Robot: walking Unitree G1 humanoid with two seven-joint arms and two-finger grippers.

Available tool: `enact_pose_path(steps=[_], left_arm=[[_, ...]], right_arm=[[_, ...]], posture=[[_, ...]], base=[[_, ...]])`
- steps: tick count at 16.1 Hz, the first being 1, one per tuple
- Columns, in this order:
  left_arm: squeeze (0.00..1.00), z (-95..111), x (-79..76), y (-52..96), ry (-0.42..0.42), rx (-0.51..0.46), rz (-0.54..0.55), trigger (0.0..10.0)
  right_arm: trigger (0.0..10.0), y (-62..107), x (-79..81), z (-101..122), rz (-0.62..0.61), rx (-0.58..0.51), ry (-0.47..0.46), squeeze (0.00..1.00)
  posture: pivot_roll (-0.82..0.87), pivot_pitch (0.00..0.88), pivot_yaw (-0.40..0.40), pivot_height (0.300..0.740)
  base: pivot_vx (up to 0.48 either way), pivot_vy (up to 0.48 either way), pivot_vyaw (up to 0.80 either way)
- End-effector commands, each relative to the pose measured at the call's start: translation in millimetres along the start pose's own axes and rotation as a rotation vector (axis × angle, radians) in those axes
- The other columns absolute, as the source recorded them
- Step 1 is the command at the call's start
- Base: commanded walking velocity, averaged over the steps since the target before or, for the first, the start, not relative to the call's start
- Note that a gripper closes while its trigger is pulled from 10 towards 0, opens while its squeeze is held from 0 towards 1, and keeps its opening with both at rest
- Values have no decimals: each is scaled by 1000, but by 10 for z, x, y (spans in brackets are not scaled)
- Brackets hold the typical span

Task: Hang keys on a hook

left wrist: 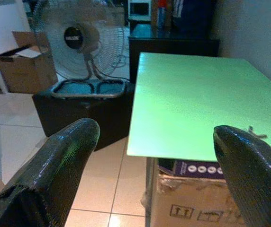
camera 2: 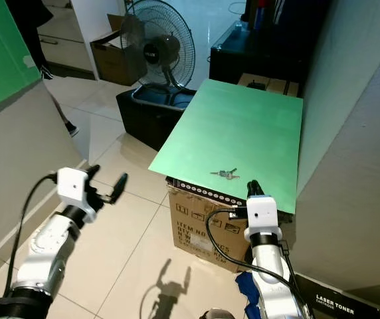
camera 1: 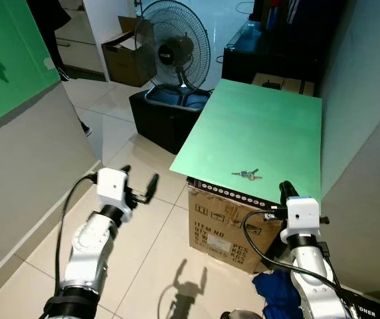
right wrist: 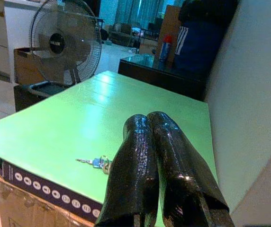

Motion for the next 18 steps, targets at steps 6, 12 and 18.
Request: enact_pose_path(steps=[6,12,18], left_arm=[[0,-3,-138,-55,-48,28,-77,10000],[0,4,-177,-98,-31,32,-91,10000],[0,-36,-254,-78,-43,42,-127,10000]], right_arm=[[10000,-18,103,-6,33,8,4,0],[10000,-13,99,-187,19,116,42,1000],[10000,-7,137,-255,30,161,71,0]], posture=[[-136,0,60,740],[-148,0,68,740],[-146,0,68,740]], base=[[480,0,0],[480,0,0],[312,-142,0]])
Point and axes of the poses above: a point about 5 cm out from each wrist's last joint towards the gripper, its own y axis pointing back from the gripper into the wrist, its own z axis along the axis of the wrist's last joint, x = y × z, the point moved 5 cm from there along -y, pointing out of the wrist towards the gripper, and after that the axes turned 6 degrees about y, right-handed, at the moved point
